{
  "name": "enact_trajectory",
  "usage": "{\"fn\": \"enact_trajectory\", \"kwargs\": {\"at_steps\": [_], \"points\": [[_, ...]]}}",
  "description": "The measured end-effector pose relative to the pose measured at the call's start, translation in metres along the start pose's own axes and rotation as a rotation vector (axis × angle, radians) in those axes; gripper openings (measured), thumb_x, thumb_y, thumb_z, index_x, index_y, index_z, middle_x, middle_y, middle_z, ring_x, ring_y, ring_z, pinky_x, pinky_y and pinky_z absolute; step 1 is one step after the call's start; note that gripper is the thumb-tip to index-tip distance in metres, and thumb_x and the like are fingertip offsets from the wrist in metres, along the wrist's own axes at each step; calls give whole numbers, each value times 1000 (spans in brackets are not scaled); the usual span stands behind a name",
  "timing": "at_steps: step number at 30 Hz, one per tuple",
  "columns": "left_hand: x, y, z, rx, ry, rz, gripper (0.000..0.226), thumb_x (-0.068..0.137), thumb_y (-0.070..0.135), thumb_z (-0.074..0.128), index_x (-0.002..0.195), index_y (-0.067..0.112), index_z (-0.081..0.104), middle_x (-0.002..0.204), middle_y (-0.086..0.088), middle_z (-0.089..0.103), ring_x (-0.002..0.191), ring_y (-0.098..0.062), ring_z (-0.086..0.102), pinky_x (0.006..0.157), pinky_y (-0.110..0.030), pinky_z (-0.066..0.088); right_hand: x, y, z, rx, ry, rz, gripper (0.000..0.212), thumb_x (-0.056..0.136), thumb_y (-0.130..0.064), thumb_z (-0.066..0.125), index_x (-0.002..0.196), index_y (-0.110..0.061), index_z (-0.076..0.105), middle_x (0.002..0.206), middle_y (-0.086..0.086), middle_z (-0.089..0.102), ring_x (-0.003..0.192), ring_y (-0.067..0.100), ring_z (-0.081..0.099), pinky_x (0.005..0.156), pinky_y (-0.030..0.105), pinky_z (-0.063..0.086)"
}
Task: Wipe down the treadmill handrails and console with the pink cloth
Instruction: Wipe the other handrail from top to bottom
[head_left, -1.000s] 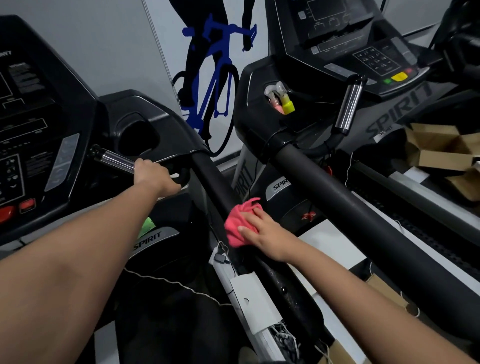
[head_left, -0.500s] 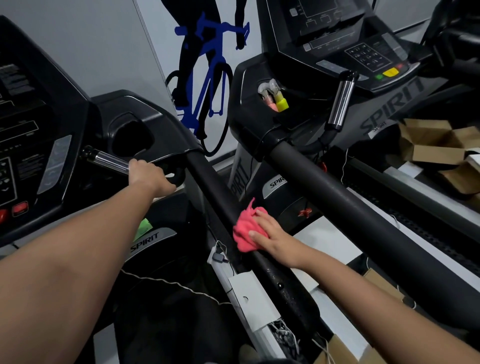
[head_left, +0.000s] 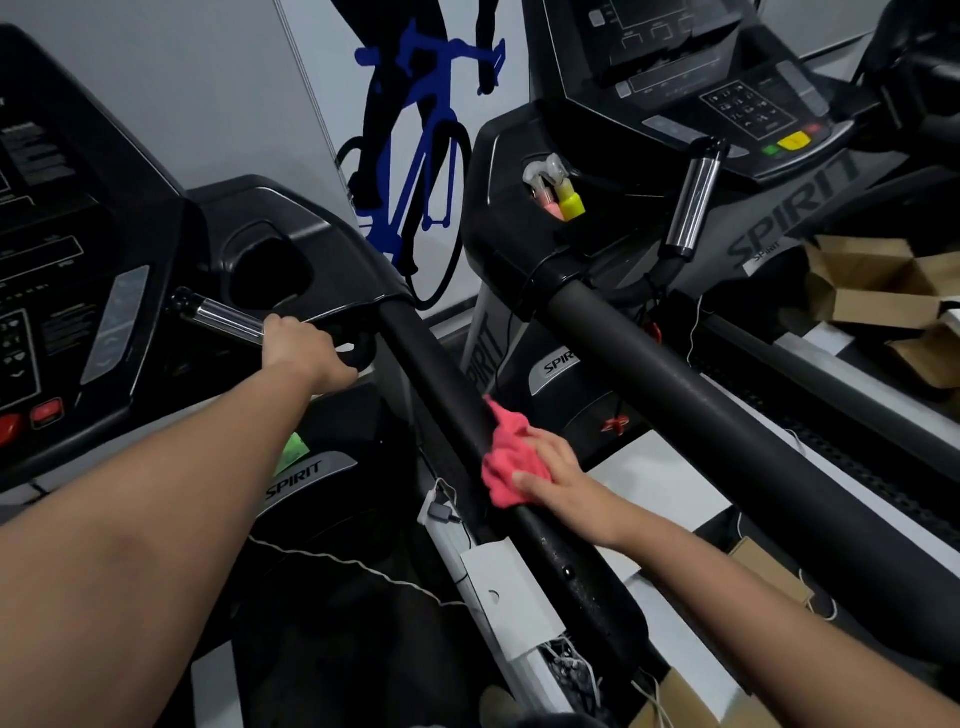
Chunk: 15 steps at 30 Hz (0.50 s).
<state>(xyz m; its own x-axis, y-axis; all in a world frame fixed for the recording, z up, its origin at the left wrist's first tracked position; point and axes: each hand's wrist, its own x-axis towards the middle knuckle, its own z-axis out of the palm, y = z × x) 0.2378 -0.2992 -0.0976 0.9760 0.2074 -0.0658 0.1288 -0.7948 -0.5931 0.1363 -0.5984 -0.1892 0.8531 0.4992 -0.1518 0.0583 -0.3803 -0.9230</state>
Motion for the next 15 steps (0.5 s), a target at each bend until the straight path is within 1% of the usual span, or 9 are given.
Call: {"fn": "enact_trajectory", "kwargs": {"at_steps": [2,3,4,5,7,9,11,13,15], "points": [[0,1,0,6,5,-8,53,84,63,35,98,23,67,100,0,64,103,-21,53,90,-33,32,9,-2,2,-2,17,60,44,99,-29,46,140,-25,31,150,2,16,134,2,16,99,7,8],[0,2,0,8,9,-9,53,84,63,34,97,23,66,99,0,64,102,-21,53,90,-33,32,12,-4,3,-41,41,58,48,99,-32,45,143,-22,29,153,2,13,132,1,16,101,8,9],[0,2,1,9,14,-10,52,84,63,34,96,23,66,99,0,64,102,-21,53,90,-33,33,14,-7,5,-104,60,47,51,98,-37,44,145,-21,29,155,-1,10,135,4,17,107,14,11],[0,3,1,9,18,-12,52,84,63,34,96,23,66,98,0,64,101,-21,53,90,-33,33,15,-9,8,-201,71,17,52,98,-41,44,145,-24,32,157,-4,8,139,11,18,113,23,14],[0,3,2,9,28,-15,52,84,63,34,95,23,67,97,0,64,100,-21,53,89,-34,33,10,-14,15,-429,64,-57,46,95,-44,46,138,-29,42,158,-8,8,143,26,14,117,39,13],[0,2,2,11,28,-13,52,84,62,35,95,23,67,96,0,64,100,-21,53,89,-34,33,0,-15,22,-614,93,-240,40,89,-43,45,125,-28,56,156,-4,20,141,36,14,116,45,4],[1,2,2,10,18,-7,50,84,62,36,95,23,66,98,0,64,101,-22,53,90,-34,32,-8,-8,22,-710,110,-428,40,81,-42,43,112,-27,64,149,-2,36,137,40,22,116,49,2],[1,1,4,8,16,0,50,84,62,37,96,23,66,98,0,64,101,-21,53,90,-34,32,-14,2,15,-631,42,-432,42,79,-46,41,109,-25,63,146,-12,34,139,33,16,117,45,0],[3,0,5,7,26,2,50,83,62,36,95,24,66,97,1,64,101,-21,53,90,-34,32,-15,10,7,-432,-25,-343,48,78,-53,41,114,-25,57,140,-22,27,138,23,13,116,36,7]]}}
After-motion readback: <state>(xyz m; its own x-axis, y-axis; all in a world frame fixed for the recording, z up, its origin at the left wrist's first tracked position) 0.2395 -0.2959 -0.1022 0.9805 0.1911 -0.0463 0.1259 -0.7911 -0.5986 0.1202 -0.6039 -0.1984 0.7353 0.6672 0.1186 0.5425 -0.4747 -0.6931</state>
